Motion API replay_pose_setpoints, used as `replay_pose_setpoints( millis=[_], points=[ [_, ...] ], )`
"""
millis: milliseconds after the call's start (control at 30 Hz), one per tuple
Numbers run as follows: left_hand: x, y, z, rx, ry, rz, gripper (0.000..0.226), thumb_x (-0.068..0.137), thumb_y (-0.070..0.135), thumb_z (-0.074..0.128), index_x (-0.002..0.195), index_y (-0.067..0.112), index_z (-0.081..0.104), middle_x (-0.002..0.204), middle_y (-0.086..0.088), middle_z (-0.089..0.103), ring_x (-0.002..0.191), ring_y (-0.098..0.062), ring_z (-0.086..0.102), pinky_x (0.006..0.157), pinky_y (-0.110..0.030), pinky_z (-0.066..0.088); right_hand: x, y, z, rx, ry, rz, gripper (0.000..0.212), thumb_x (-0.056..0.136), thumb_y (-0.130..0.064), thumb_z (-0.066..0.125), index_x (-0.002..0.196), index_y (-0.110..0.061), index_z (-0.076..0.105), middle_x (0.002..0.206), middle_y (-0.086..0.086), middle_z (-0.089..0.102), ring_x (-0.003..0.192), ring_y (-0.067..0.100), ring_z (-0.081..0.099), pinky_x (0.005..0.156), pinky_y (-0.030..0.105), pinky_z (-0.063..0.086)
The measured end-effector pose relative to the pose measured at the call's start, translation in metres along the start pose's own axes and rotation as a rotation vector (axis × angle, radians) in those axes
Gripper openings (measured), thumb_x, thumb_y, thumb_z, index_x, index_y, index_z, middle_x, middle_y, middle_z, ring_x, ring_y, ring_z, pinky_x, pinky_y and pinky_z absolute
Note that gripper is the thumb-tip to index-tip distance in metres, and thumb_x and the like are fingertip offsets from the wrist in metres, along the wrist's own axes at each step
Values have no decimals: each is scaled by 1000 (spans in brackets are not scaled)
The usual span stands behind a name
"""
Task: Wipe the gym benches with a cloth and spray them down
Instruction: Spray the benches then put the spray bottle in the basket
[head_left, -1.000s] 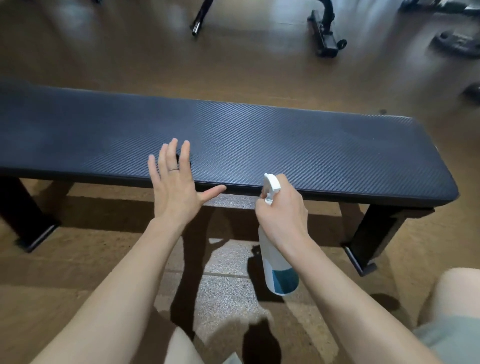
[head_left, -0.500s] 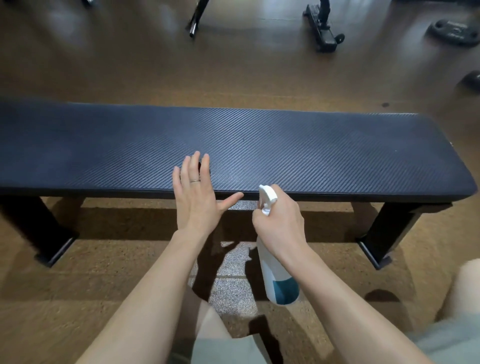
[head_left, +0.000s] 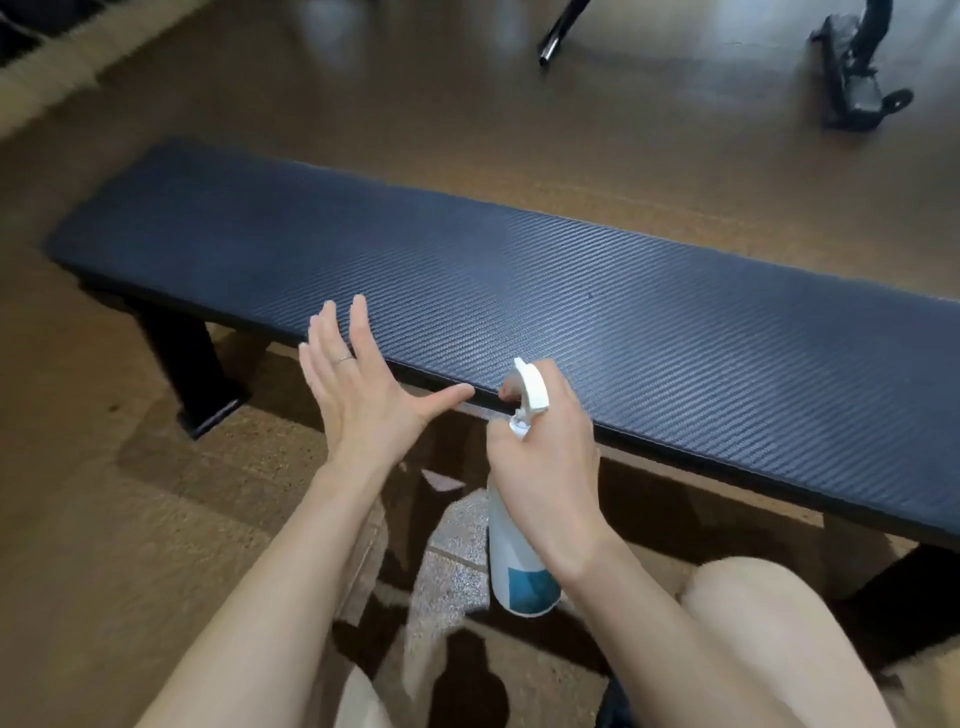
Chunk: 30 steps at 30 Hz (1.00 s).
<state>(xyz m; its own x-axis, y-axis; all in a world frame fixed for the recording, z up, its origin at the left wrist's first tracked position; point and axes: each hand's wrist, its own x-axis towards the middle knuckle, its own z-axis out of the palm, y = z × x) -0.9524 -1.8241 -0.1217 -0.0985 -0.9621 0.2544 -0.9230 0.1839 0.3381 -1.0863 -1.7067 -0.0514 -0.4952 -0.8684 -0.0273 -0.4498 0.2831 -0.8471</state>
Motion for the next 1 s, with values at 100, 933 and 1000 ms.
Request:
replay_pose_setpoints(
  millis=[100, 933, 1000],
  points=[
    [2, -7, 1, -68, 25, -72, 128, 57, 90, 64, 147, 5, 34, 157, -18, 26, 149, -34, 20, 124, -52, 25, 10, -7, 14, 74, -91, -48, 25, 80, -9, 54, 94, -28, 46, 87, -7, 51, 77, 21, 54, 71, 51, 51],
    [35, -56, -9, -147, 94, 182, 84, 59, 81, 72, 110, 19, 46, 114, 3, 39, 108, -21, 39, 94, -36, 43, 35, -11, 66, 8, -41, -85, 20, 77, -7, 57, 88, -20, 49, 79, -2, 54, 72, 18, 51, 62, 37, 39],
    [43, -75, -16, -146, 132, 141, 87, 61, 79, 74, 115, 16, 46, 118, -1, 41, 109, -24, 42, 96, -38, 44, 31, -16, 80, -18, -17, -78, 22, 76, -7, 58, 90, -21, 49, 81, -1, 55, 73, 16, 52, 62, 37, 42]
  ],
)
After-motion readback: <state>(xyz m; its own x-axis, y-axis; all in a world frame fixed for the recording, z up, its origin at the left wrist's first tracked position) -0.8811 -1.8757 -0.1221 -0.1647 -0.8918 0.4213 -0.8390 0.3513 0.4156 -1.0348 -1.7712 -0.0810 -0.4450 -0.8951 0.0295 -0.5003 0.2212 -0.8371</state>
